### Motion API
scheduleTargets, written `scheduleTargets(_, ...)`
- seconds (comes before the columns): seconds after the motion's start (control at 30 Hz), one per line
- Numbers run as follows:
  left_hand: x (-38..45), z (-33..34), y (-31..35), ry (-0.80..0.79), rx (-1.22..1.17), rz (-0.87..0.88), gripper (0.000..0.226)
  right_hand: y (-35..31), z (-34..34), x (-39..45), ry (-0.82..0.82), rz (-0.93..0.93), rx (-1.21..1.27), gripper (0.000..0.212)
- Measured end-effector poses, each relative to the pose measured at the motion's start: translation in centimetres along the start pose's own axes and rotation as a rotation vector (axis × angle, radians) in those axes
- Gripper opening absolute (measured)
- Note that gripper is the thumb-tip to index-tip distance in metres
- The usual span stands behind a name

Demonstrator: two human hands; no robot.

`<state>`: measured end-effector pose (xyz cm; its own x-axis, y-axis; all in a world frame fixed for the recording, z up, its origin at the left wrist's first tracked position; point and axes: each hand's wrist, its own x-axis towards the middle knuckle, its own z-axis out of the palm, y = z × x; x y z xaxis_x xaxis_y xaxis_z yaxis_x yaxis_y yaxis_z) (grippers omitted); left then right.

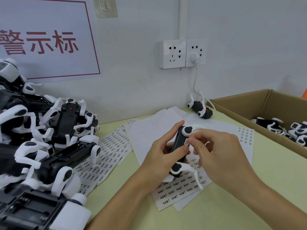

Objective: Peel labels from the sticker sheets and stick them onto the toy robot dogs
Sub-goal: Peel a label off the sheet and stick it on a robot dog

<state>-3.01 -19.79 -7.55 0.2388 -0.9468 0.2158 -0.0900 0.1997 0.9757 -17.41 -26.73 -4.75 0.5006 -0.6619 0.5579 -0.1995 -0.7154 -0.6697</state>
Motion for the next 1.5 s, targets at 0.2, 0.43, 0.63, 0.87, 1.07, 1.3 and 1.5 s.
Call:
scheduleTargets(0.2, -0.02, 0.03, 0.04, 0.001, 0.005, -0.004, 0.057, -0.07, -0.01, -0.02, -0.016, -0.002, 0.003, 0.029)
scheduleTargets(0.43, -0.05, 0.00, 0.14, 0.006, 0.015, -0.005, 0.054, -0.05, -0.01, -0.02, -0.009, -0.012, -0.008, 0.028)
scheduleTargets(0.63, -0.10, -0.03, 0.19, -0.004, 0.013, -0.008, 0.053, 0.01, 0.03, -0.03, -0.006, -0.015, -0.005, 0.028)
scheduleTargets(0.87, -0.14, 0.08, 0.29, 0.003, 0.027, 0.003, 0.052, 0.01, -0.03, -0.08, -0.002, -0.020, -0.008, 0.028)
scheduleTargets(1.07, -0.13, 0.12, 0.27, 0.012, 0.040, 0.019, 0.051, -0.13, -0.06, -0.11, 0.024, -0.040, -0.005, 0.028)
scheduleTargets(1.3, -0.27, 0.25, 0.43, 0.001, 0.037, 0.025, 0.052, -0.39, -0.22, -0.20, 0.056, -0.102, -0.053, 0.032)
scheduleTargets(1.5, -0.29, 0.21, 0.52, -0.007, 0.045, 0.027, 0.052, -0.18, -0.23, -0.20, 0.084, -0.169, -0.161, 0.021)
